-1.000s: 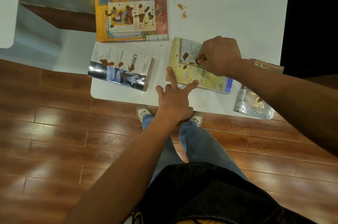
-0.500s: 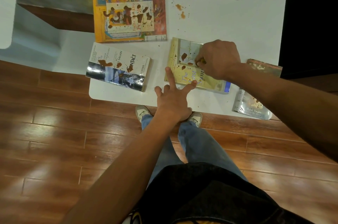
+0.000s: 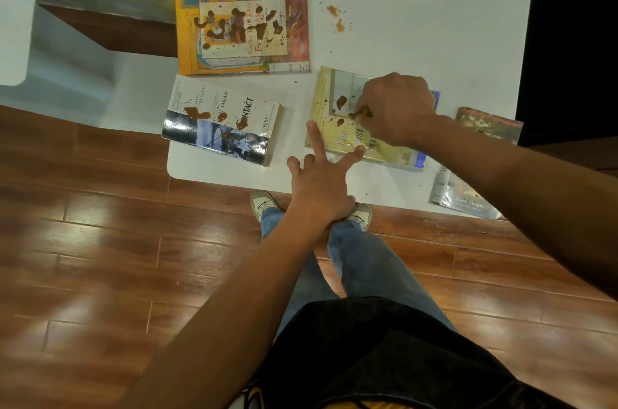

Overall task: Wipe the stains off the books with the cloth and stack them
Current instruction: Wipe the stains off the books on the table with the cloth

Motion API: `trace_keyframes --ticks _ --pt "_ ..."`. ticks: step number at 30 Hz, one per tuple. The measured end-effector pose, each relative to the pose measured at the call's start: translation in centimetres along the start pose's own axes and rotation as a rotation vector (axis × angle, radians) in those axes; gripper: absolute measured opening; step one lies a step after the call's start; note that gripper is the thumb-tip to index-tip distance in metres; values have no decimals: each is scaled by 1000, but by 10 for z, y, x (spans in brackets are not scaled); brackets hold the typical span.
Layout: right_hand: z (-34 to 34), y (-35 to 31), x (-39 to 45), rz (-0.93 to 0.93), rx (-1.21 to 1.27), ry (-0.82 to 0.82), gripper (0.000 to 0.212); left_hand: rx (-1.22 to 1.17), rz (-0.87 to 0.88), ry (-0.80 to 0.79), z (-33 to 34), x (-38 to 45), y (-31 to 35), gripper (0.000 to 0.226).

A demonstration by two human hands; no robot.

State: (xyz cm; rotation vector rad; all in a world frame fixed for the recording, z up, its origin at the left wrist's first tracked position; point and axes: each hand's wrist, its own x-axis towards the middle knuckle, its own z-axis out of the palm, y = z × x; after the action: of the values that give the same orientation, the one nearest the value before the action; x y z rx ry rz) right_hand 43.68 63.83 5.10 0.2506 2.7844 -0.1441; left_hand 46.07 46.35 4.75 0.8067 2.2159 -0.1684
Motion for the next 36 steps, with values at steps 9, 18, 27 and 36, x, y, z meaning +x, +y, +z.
trace_keyframes --ticks 9,18,27,36 --pt "-5 -13 4 -30 -21 -11 18 0 4 -6 -1 0 0 89" --pt "-7 -3 6 25 23 6 20 -5 2 0 -1 1 -1 90" --pt "-1 -6 -1 110 78 54 18 8 -4 -4 0 1 -1 90" --pt "-6 14 3 103 111 27 19 13 -1 -20 -3 0 0 89"
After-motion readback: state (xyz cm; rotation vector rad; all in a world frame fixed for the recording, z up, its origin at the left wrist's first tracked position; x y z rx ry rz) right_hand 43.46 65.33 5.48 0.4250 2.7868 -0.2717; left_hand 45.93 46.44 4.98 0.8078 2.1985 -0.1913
